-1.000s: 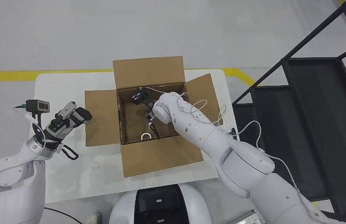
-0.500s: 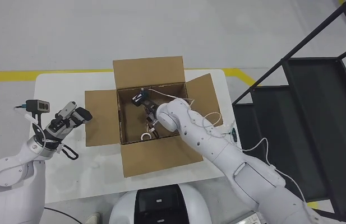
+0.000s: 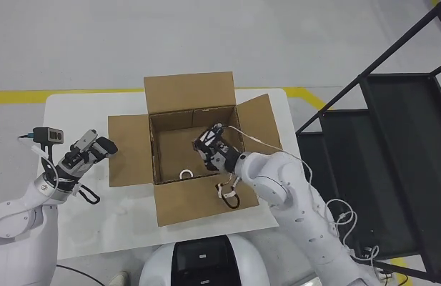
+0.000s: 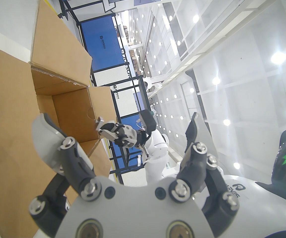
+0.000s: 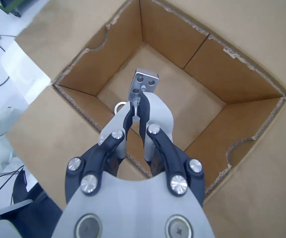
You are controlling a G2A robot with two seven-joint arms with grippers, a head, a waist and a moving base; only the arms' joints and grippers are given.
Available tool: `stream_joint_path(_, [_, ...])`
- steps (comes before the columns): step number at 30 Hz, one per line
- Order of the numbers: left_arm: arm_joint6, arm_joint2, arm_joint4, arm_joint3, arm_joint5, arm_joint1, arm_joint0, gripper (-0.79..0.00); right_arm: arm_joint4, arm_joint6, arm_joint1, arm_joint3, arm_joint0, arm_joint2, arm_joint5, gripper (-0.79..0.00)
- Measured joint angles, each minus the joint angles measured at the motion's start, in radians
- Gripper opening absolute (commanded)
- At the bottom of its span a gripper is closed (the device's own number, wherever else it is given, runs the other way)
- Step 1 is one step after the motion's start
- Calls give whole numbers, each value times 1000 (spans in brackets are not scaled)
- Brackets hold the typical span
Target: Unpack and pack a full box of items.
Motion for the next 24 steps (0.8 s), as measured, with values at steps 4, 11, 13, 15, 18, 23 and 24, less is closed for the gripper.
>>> stream_joint_path(4, [0, 0, 0, 0, 0, 0, 0, 0, 48, -91, 20, -71, -114, 108, -69, -785])
stream_joint_path(11, [0, 0, 0, 0, 0, 0, 0, 0, 126, -267, 51, -147, -323, 314, -218, -785])
stream_joint_path(13, [0, 0, 0, 0, 0, 0, 0, 0, 149, -311, 58, -156, -375, 366, -261, -785])
stream_joint_path(15, [0, 0, 0, 0, 0, 0, 0, 0, 175, -369, 64, -161, -436, 424, -317, -785])
stream_joint_path(18, [0, 0, 0, 0, 0, 0, 0, 0, 191, -464, 71, -157, -518, 502, -386, -785])
stream_joint_path(23, [0, 0, 0, 0, 0, 0, 0, 0, 205, -645, 76, -105, -631, 609, -460, -785])
stream_joint_path(24, [0, 0, 0, 0, 0, 0, 0, 0, 204, -671, 76, -89, -645, 623, -471, -785])
